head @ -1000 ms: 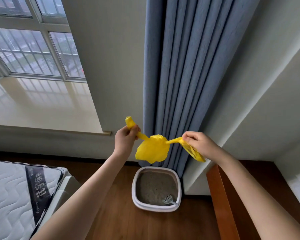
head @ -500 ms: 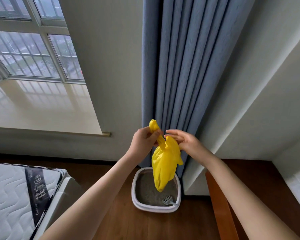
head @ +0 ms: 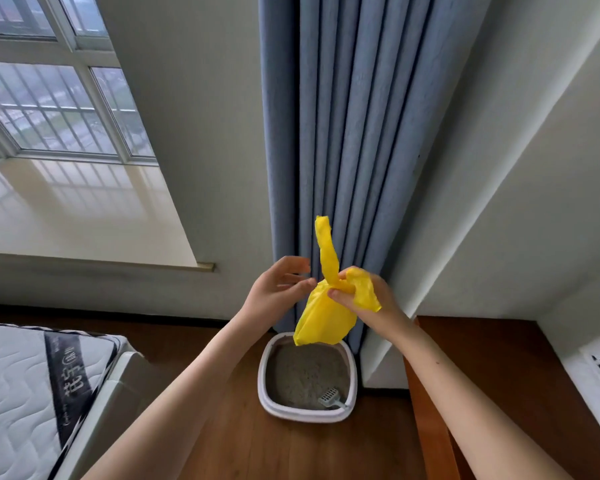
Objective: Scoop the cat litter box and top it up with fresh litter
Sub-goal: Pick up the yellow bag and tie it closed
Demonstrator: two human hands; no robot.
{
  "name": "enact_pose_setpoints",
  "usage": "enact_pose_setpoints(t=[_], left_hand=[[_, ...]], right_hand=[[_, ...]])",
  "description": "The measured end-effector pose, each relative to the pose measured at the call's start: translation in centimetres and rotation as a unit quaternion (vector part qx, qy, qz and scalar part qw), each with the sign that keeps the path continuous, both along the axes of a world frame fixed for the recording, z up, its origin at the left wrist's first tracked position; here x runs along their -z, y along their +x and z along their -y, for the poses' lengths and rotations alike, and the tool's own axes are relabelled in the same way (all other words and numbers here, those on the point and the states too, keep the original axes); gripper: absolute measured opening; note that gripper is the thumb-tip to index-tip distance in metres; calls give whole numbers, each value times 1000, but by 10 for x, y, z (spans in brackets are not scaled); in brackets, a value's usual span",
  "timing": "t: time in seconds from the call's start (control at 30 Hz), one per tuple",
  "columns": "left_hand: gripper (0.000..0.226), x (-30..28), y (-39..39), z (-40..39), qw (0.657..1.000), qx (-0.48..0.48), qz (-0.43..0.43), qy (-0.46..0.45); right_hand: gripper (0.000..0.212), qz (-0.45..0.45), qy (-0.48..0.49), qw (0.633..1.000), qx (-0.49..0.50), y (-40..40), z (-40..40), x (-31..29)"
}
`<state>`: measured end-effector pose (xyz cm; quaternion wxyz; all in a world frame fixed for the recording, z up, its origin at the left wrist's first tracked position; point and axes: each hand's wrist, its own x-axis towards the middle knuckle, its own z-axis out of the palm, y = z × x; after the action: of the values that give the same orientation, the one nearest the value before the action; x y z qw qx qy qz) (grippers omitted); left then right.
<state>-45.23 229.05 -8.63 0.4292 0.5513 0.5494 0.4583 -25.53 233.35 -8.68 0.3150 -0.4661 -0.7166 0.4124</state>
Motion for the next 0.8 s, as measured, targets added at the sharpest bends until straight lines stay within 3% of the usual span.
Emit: enact_pose_setpoints(t=[0.13, 0.27, 0.43, 0.53, 0.63, 0.8], left_hand=[[67, 36, 14, 10, 992, 11, -112, -54], [81, 55, 46, -1, 980, 38, -188, -46], [75, 63, 73, -26, 984, 34, -172, -43], [64, 65, 77, -42, 982, 85, -170, -17], [51, 68, 76, -63, 973, 153, -173, 5], [42, 68, 67, -80, 952, 264, -150, 24]], right_hand=[[17, -126, -93, 983, 92, 25, -3, 1], [16, -200, -131, 961, 135, 41, -6, -3], [20, -221, -140, 947, 188, 56, -4, -5], [33, -221, -115, 938, 240, 62, -1, -3], [16, -223, -94, 920, 307, 60, 8, -8], [17, -174, -26, 888, 424, 35, 34, -15]])
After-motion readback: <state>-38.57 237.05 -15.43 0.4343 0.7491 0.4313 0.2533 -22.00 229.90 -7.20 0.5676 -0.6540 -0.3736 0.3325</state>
